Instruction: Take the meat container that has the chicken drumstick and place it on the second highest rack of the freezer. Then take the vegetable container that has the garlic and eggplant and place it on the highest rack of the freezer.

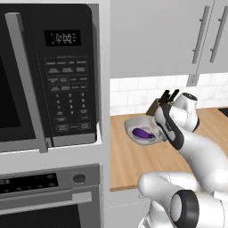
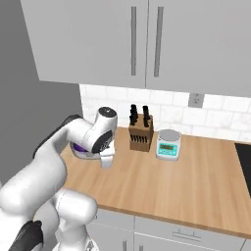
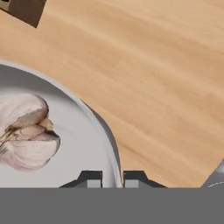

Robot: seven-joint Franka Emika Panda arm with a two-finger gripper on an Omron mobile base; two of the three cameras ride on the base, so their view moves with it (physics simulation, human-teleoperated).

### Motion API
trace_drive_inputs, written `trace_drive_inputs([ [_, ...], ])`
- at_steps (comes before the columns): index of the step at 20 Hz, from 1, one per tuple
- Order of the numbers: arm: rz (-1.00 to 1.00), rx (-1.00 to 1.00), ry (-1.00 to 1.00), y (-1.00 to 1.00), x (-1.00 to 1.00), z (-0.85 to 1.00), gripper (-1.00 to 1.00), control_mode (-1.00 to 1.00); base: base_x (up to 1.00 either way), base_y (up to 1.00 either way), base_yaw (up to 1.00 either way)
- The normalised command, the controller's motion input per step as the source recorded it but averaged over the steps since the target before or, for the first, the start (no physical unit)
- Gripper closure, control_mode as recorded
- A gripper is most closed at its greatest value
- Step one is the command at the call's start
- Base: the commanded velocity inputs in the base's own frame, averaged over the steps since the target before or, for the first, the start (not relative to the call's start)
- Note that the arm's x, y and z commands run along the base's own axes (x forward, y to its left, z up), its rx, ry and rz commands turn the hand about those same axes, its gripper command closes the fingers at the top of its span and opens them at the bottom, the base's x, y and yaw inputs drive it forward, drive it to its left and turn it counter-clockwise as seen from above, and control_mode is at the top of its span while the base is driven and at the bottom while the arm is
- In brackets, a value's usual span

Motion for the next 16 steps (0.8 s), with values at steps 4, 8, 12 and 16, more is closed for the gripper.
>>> trace_drive_inputs([
  [4,-0.35,0.0,0.0,0.0,-0.45,0.65,1.0,-1.0,0.0,0.0,0.0],
  [8,-0.28,0.0,0.0,0.0,-0.5,0.48,1.0,-1.0,0.0,0.0,0.0],
  [12,-0.11,0.0,0.0,-0.05,-0.52,0.47,1.0,-1.0,0.0,0.0,0.0],
  [16,0.0,0.0,0.0,-0.3,-0.55,0.45,1.0,-1.0,0.0,0.0,0.0],
])
